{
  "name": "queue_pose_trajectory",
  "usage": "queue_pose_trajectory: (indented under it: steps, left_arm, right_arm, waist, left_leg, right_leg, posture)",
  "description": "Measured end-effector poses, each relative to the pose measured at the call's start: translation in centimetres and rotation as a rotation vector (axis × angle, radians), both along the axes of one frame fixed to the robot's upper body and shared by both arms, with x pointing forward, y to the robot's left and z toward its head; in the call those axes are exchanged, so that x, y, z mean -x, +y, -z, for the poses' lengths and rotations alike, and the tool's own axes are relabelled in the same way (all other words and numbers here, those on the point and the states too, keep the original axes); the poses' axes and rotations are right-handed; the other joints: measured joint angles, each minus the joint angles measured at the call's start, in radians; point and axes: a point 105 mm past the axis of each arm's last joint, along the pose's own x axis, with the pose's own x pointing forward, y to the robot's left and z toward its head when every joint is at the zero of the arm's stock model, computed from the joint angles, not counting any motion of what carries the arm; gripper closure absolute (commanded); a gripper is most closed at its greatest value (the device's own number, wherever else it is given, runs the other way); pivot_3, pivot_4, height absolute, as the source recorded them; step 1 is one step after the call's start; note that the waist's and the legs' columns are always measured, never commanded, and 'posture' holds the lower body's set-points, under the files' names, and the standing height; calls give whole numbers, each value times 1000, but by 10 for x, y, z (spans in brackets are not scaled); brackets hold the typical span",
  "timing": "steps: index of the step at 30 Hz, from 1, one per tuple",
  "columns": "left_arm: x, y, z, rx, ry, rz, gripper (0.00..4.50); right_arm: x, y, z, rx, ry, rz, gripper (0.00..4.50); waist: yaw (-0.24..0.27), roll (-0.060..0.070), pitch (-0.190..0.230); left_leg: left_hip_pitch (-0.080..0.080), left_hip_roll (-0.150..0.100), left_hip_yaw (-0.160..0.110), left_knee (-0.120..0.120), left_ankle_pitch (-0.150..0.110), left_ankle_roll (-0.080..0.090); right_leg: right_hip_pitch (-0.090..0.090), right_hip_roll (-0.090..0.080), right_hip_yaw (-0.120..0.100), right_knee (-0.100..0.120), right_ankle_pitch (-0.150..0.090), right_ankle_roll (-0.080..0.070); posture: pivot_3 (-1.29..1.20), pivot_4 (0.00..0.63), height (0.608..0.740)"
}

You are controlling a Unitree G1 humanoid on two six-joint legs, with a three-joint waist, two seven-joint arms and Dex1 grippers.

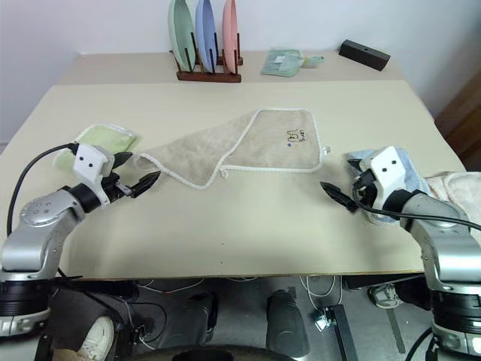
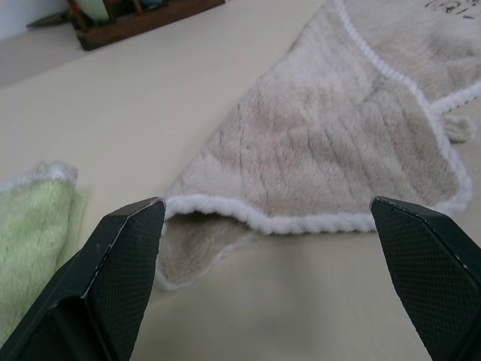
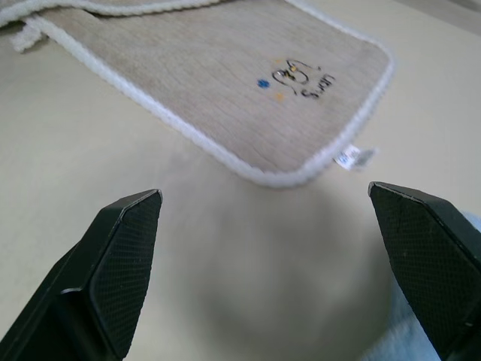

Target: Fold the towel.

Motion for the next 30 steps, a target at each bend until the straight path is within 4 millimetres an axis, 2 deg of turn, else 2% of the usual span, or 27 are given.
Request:
queue_pose_trajectory:
  steps: [7, 11, 14, 17, 19, 24, 30]
  left_arm:
    - [1, -5, 1, 17, -7, 2, 41]
    - [5, -19, 0, 6, -11, 46, 41]
    - [9, -35, 3, -7, 9, 110, 41]
    - [22, -73, 12, -52, 55, 288, 41]
    - [29, -89, 18, -76, 74, 366, 41]
    - [11, -95, 30, -214, 51, 296, 41]
    - [-7, -95, 40, -250, 54, 209, 41]
  right_arm:
    - [-2, 9, 6, -4, 14, -21, 0]
    - [-7, 19, 7, -1, -11, -34, 0]
    - [-9, 28, 11, -23, -20, -43, 0]
    - [-9, 45, 23, -76, 21, -72, 0]
    - [-7, 59, 28, -103, 43, -105, 0]
    - [-4, 88, 33, -152, 46, -141, 0]
    - [-5, 96, 34, -151, 28, -125, 0]
  waist:
    - [2, 0, 0]
    - [2, 0, 0]
    - [2, 0, 0]
    - [3, 0, 0]
    - [2, 0, 0]
    - [2, 0, 0]
    - [3, 0, 0]
  left_leg:
    - [0, 0, 0, 0, 0, 0]
    - [0, 0, 0, 0, 0, 0]
    - [0, 0, 0, 0, 0, 0]
    - [0, 0, 0, 0, 0, 0]
    - [0, 0, 0, 0, 0, 0]
    - [0, 0, 0, 0, 0, 0]
    - [0, 0, 0, 0, 0, 0]
  right_leg:
    - [0, 0, 0, 0, 0, 0]
    - [0, 0, 0, 0, 0, 0]
    - [0, 0, 0, 0, 0, 0]
    - [0, 0, 0, 0, 0, 0]
    - [0, 0, 0, 0, 0, 0]
    - [0, 0, 0, 0, 0, 0]
    - [0, 0, 0, 0, 0, 0]
  posture:
    - [0, 150, 740]
    - [0, 150, 740]
    - [0, 150, 740]
    - [0, 150, 740]
    - [0, 150, 740]
    - [0, 150, 740]
    - [0, 150, 740]
